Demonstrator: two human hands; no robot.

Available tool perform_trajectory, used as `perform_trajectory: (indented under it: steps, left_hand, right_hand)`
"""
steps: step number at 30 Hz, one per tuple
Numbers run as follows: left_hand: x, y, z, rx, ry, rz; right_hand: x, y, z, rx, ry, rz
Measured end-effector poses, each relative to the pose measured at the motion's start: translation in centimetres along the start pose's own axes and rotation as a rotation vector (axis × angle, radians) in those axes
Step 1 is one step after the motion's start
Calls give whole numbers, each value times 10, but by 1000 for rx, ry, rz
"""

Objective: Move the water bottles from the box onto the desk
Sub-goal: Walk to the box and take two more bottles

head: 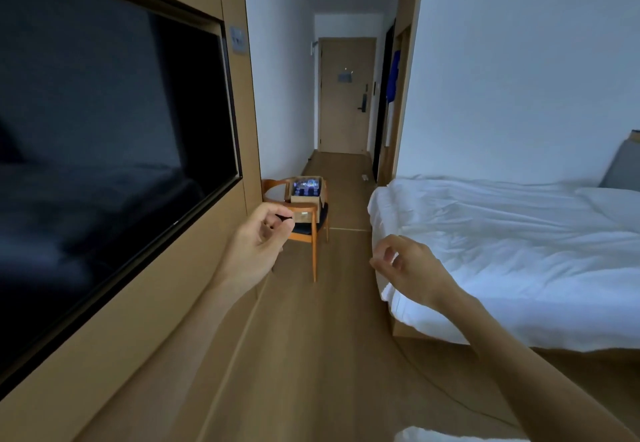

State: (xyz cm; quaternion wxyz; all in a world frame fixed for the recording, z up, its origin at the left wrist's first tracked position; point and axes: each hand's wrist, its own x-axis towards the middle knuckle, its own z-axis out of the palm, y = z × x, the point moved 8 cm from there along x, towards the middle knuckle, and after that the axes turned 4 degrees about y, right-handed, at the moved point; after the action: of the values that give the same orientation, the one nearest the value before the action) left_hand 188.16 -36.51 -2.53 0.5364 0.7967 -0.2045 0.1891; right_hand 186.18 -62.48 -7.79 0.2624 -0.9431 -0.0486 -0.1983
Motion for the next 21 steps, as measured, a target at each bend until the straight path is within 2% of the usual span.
perform_trajectory:
  steps: [12,21]
  left_hand:
    - [203,-115,104,-17,-44,-9]
    - [384,-185,197,45,-45,-26]
  right_hand:
    - [208,121,51,-11,17,47]
    - [398,229,72,26,13,15]
